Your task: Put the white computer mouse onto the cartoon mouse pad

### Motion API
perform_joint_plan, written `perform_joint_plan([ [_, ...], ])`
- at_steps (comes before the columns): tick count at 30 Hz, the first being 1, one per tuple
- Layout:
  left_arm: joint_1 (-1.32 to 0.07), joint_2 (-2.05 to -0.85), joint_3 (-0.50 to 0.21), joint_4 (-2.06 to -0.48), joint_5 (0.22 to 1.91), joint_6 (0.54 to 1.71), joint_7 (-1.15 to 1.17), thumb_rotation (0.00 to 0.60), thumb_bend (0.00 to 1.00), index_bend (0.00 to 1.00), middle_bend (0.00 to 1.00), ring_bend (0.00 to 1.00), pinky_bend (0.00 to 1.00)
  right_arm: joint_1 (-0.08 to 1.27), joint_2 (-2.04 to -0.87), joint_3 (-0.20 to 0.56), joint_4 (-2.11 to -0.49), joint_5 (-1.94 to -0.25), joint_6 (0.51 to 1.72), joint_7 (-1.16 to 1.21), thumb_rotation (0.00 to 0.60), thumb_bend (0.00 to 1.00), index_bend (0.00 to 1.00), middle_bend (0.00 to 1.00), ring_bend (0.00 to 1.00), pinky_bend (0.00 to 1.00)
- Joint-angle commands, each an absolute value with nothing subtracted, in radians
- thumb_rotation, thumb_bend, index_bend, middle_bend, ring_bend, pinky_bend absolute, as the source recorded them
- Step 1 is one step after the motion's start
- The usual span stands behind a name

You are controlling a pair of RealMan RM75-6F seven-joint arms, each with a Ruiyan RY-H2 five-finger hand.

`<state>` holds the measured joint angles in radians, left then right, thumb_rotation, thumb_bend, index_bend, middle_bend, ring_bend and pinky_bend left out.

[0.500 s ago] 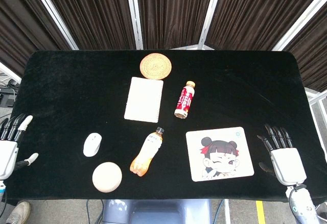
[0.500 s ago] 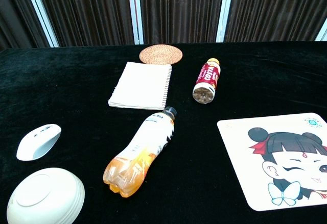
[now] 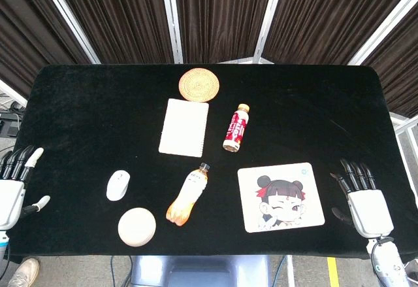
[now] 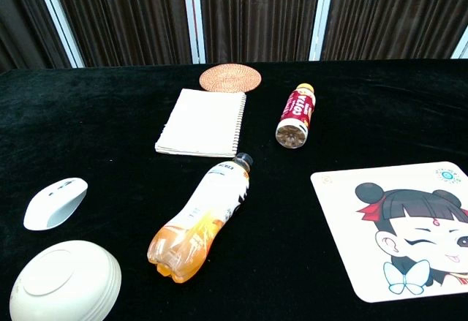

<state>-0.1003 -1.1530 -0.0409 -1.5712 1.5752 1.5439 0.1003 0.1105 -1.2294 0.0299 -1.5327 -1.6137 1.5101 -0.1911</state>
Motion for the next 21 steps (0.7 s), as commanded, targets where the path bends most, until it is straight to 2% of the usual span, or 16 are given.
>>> perform_joint_plan([
  [1, -0.105, -1.154, -0.04, -1.565, 1.577, 1.535, 0.098, 0.6, 0.04, 0.0, 0.0, 0.0, 0.0, 0.111, -1.229, 0.029, -1.532, -1.609, 1.505, -0.194, 0.6, 0.12, 0.2, 0.0, 0.0, 0.0],
  [10, -0.139, -1.167, -0.02, -1.536, 1.6, 1.471, 0.086, 0.6, 0.04, 0.0, 0.0, 0.0, 0.0, 0.109, -1.226, 0.029, -1.531, -1.6, 1.498, -0.184, 0.6, 0.11, 0.2, 0.0, 0.0, 0.0],
  [21, -0.24, -1.24, -0.003, -1.358, 1.65, 1.331, 0.172, 0.6, 0.04, 0.0, 0.0, 0.0, 0.0, 0.109, -1.226, 0.028, -1.538, -1.604, 1.5, -0.192, 0.6, 0.11, 0.2, 0.0, 0.0, 0.0],
])
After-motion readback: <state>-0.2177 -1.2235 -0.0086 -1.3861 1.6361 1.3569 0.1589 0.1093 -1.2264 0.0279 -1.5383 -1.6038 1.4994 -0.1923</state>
